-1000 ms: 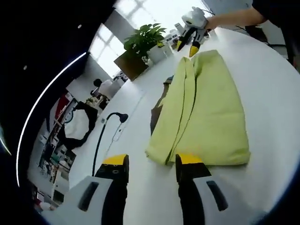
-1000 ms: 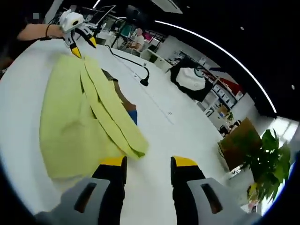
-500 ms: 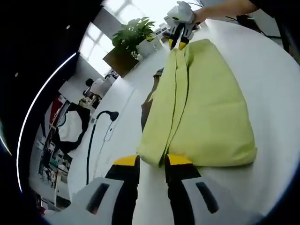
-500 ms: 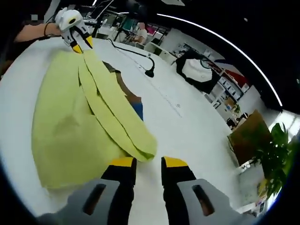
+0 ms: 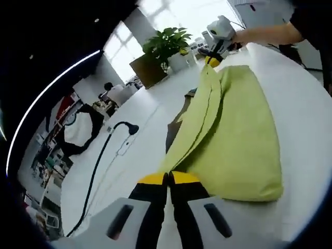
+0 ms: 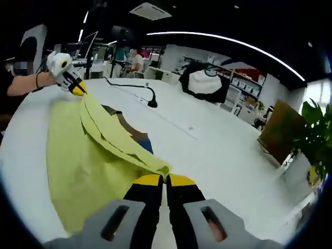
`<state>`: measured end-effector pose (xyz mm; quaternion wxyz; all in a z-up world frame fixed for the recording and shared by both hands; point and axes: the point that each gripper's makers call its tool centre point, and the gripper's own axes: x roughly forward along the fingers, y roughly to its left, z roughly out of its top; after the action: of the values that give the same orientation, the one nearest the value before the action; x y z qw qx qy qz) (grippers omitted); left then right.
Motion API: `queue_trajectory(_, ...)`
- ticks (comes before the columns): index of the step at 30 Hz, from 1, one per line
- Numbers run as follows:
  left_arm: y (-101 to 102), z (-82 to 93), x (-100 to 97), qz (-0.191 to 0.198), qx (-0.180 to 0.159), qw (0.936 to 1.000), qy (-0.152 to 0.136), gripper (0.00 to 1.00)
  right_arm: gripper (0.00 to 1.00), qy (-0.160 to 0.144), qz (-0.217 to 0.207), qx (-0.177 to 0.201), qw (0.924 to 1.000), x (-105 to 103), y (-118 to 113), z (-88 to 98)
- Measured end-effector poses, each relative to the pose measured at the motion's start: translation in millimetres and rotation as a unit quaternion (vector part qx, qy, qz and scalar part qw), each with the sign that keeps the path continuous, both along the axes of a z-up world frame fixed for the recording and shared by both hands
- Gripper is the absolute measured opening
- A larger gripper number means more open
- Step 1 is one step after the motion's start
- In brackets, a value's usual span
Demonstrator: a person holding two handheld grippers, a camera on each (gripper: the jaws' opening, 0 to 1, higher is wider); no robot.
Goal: Fold the garment on the visible template until the final outline fits inside the template.
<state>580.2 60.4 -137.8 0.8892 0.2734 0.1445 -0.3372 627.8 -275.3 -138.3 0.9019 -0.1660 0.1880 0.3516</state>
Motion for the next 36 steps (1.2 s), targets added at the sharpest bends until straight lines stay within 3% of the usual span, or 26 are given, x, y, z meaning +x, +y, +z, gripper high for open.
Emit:
queue_trajectory(4,8.0,10.1,14.9,0.054,-0.08,0.9948,0.032,0.02,0.0,0.017,-0.041,0.055,0.9975,13.1,-0.7,9.2)
queue_trajectory(10,11.2,5.1,35.5,0.092,-0.1,0.9895,0.048,0.02,0.0,0.043,-0.093,0.095,0.9902,35.7,-4.8,8.1)
queue_trajectory(16,10.7,-3.4,54.5,0.141,-0.121,0.98,0.07,0.02,0.0,0.055,-0.125,0.077,0.9877,52.7,-5.4,-5.1)
queue_trajectory(19,10.2,-13.0,60.8,0.159,-0.115,0.9771,0.083,0.02,0.0,0.054,-0.133,0.043,0.9887,55.5,-5.2,-15.1)
queue_trajectory(23,9.5,-22.2,63.5,0.176,-0.108,0.974,0.092,0.02,0.0,0.054,-0.137,0.028,0.9887,55.9,-3.6,-21.8)
queue_trajectory(30,8.6,-27.2,69.4,0.196,-0.076,0.9744,0.079,0.02,0.0,0.046,-0.138,-0.017,0.9892,52.9,-5.8,-34.3)
queue_trajectory(36,10.0,-30.2,69.3,0.207,-0.077,0.9722,0.078,0.02,0.0,0.039,-0.14,-0.033,0.9889,50.8,-7.2,-38.4)
